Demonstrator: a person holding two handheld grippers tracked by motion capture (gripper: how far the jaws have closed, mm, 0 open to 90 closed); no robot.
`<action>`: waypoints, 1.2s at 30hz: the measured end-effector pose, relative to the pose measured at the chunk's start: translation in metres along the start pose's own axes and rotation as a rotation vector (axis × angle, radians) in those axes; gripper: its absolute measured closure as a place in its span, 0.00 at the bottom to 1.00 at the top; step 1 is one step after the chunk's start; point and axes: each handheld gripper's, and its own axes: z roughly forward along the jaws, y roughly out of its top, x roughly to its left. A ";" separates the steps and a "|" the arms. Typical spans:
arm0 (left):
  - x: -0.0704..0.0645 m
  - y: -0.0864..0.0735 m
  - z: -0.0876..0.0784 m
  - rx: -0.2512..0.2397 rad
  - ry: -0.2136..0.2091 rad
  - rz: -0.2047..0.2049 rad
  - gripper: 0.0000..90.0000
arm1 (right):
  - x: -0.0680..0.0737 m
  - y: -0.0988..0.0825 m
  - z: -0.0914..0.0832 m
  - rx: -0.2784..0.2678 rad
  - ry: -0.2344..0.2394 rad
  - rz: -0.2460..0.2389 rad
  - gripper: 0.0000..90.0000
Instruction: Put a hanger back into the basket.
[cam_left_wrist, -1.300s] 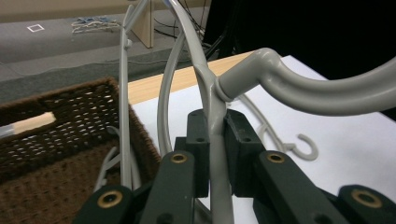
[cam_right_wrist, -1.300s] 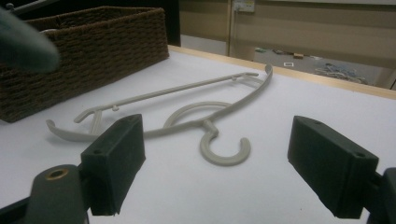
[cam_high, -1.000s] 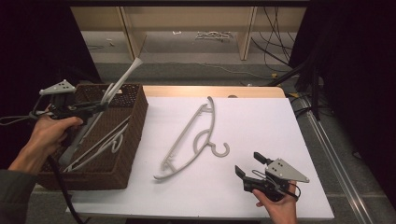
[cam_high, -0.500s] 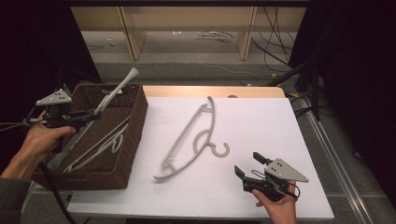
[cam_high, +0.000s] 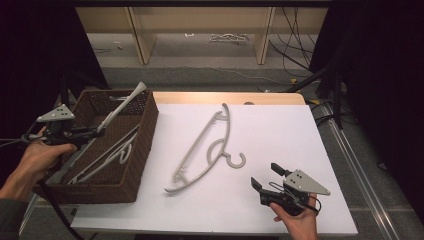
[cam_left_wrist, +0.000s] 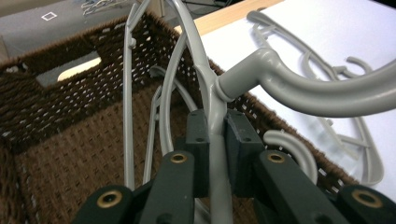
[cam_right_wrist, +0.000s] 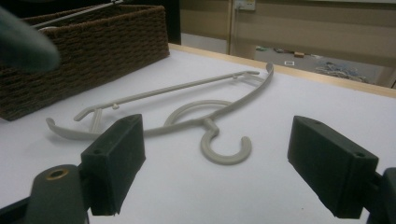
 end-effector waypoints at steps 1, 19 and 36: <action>-0.001 -0.002 0.001 -0.010 -0.003 -0.012 0.90 | 0.000 0.000 0.000 0.009 -0.002 -0.001 0.22; 0.005 -0.019 0.022 0.181 0.008 0.058 0.89 | 0.000 0.000 -0.001 0.019 -0.008 -0.010 0.22; 0.000 -0.033 0.050 0.271 0.020 0.039 0.89 | 0.001 0.001 -0.001 0.019 -0.005 0.000 0.22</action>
